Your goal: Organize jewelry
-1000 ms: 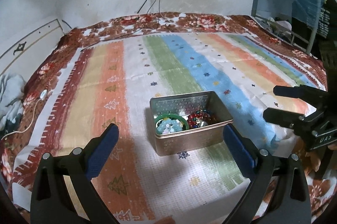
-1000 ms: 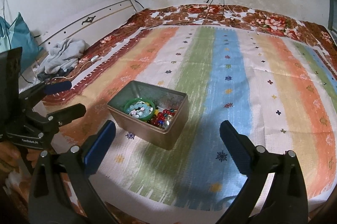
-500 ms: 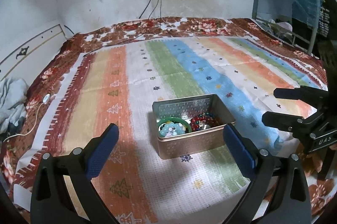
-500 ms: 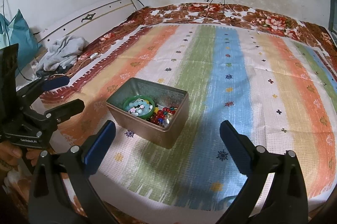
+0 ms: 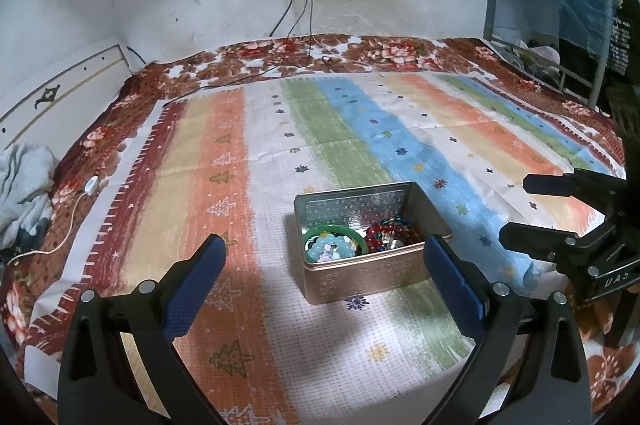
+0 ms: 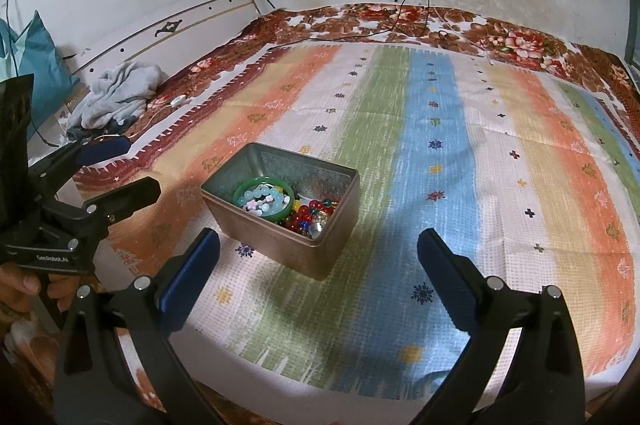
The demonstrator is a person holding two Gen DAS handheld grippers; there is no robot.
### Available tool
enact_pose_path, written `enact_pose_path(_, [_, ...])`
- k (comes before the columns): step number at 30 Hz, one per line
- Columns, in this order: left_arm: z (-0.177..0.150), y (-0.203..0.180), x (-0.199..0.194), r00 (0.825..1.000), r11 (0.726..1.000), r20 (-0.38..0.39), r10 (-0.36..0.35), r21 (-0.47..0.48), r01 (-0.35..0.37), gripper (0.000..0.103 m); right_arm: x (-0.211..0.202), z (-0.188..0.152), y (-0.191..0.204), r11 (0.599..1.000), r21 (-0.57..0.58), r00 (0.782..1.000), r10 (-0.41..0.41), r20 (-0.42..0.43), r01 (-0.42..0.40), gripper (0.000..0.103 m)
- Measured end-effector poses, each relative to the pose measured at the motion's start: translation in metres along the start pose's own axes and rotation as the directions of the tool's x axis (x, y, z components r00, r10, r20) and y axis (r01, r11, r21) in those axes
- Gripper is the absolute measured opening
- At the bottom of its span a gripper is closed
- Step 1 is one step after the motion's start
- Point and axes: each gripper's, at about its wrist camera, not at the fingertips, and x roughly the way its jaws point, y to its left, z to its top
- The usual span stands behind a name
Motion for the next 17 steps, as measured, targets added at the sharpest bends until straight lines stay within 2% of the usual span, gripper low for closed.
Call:
enact_pose_path(7, [0.0, 0.0018, 0.0001, 1.0, 1.0, 0.001, 0.003, -0.005, -0.003, 0.097, 0.0, -0.0015, 0.0007, 1.0, -0.006, 1.0, -0.003, -0.004, 0.003, 0.098])
enact_pose_path(17, [0.0004, 0.0072, 0.0074, 0.999, 0.999, -0.042, 0.013, -0.035, -0.015, 0.097, 0.0002, -0.0021, -0.0002, 1.0, -0.008, 1.0, -0.003, -0.005, 0.003, 0.098])
